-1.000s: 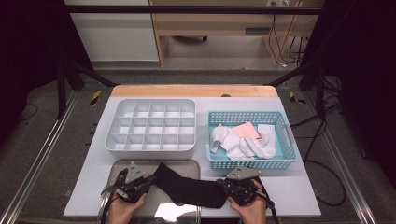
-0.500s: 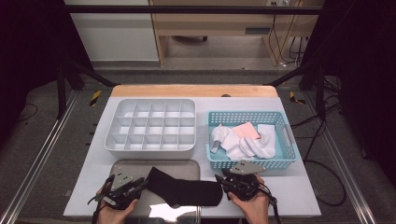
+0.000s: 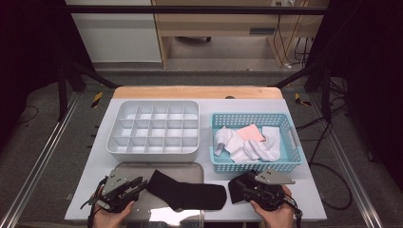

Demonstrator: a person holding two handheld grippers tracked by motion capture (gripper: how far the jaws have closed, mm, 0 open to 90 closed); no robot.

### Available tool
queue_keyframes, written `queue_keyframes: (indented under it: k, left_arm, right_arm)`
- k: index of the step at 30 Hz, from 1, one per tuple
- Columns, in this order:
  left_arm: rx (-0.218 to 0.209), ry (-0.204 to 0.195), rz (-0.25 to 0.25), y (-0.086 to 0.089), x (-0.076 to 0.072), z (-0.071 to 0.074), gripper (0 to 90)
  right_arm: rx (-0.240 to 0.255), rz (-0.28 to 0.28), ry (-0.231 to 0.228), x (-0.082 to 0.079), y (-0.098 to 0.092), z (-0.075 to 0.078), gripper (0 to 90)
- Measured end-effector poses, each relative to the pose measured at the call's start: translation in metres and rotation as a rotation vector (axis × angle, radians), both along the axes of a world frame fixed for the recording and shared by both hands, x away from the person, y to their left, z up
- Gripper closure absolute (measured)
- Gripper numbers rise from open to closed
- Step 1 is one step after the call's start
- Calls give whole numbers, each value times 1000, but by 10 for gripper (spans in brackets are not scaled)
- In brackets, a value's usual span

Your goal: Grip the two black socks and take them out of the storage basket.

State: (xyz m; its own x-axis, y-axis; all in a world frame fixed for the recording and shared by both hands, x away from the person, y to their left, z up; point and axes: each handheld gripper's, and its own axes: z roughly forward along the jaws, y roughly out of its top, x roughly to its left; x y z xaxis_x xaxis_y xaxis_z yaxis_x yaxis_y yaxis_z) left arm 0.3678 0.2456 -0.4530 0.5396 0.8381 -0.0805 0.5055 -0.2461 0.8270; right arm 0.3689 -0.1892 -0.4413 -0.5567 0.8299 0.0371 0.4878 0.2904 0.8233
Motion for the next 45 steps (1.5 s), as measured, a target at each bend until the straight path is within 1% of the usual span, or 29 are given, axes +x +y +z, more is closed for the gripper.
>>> queue_keyframes:
  k: [1, 2, 3, 6, 8, 10, 12, 13, 14, 15, 16, 18, 19, 20, 21, 24, 25, 26, 27, 29, 31, 32, 33, 35, 36, 38, 39, 42, 45]
  left_arm:
    - [7, 1, 1, 0, 1, 0, 695]
    - [12, -2, -4, -1, 1, -1, 685]
    - [16, -4, -6, -1, 2, -1, 667]
    - [10, -13, -18, -1, 4, 0, 625]
    - [15, -13, -22, 0, 6, 0, 597]
    - [-13, 2, -22, 3, 9, -1, 569]
    - [-37, 14, -12, 6, 12, -2, 539]
    - [-42, 20, -9, 7, 12, -2, 524]
    - [-49, 23, 5, 8, 13, -2, 509]
    - [-50, 26, 13, 8, 13, -2, 470]
    - [-51, 29, 14, 9, 13, -2, 461]
    - [-53, 13, 20, 9, 11, -1, 449]
    - [-46, 7, 24, 8, 11, -1, 428]
    - [-37, -11, 28, 8, 11, 0, 417]
    - [-36, -18, 30, 9, 10, 0, 414]
    - [-31, -28, 45, 9, 11, -1, 408]
    - [-12, -47, 57, 10, 12, -2, 420]
    - [-10, -62, 64, 10, 11, -2, 464]
    - [-20, -80, 70, 11, 11, -2, 490]
    - [-27, -81, 68, 12, 12, -1, 494]
    - [-37, -77, 73, 14, 13, -1, 489]
    - [-46, -71, 74, 15, 13, -2, 482]
    - [-51, -64, 74, 16, 13, -3, 479]
    - [-59, -52, 68, 16, 14, -4, 484]
    - [-54, -52, 61, 16, 14, -4, 491]
    - [-52, -56, 56, 14, 14, -5, 492]
    - [-54, -57, 55, 14, 14, -5, 490]
    - [-66, -67, 50, 14, 13, -4, 481]
    - [-79, -65, 43, 15, 14, -5, 486]
  right_arm:
    - [6, 3, 1, -1, -2, -3, 482]
    - [16, 14, 13, -2, -3, -4, 523]
    - [21, 27, 28, -3, -4, -7, 542]
    - [2, 12, 34, -4, -5, -11, 536]
    - [3, 2, 45, -5, -8, -12, 548]
    - [4, -2, 65, -6, -9, -13, 561]
    - [10, 23, 83, -8, -6, -16, 559]
    - [11, 41, 96, -10, -3, -16, 559]
    - [5, 51, 101, -11, -1, -17, 558]
    - [-5, 65, 100, -11, 2, -19, 551]
    - [-14, 78, 104, -11, 5, -20, 541]
    - [-35, 100, 117, -11, 11, -25, 520]
    - [-51, 104, 127, -10, 13, -27, 519]
    - [-60, 109, 132, -9, 14, -29, 517]
    - [-72, 107, 140, -8, 15, -32, 517]
    - [-82, 108, 153, -7, 16, -36, 519]
    - [-75, 108, 152, -7, 16, -37, 521]
    - [-77, 107, 152, -6, 16, -37, 522]
    - [-80, 104, 152, -7, 16, -37, 522]
    - [-102, 108, 142, -8, 18, -38, 525]
    - [-106, 103, 139, -8, 19, -38, 536]
    - [-112, 101, 139, -8, 20, -38, 549]
    - [-114, 102, 138, -9, 20, -38, 587]
    - [-113, 122, 137, -10, 23, -38, 695]
    - [-114, 127, 140, -11, 23, -37, 740]
    - [-101, 125, 160, -10, 24, -37, 817]
    - [-86, 118, 178, -9, 24, -36, 834]
    - [-58, 112, 200, -7, 21, -35, 850]
    - [-11, 107, 186, -5, 14, -28, 851]
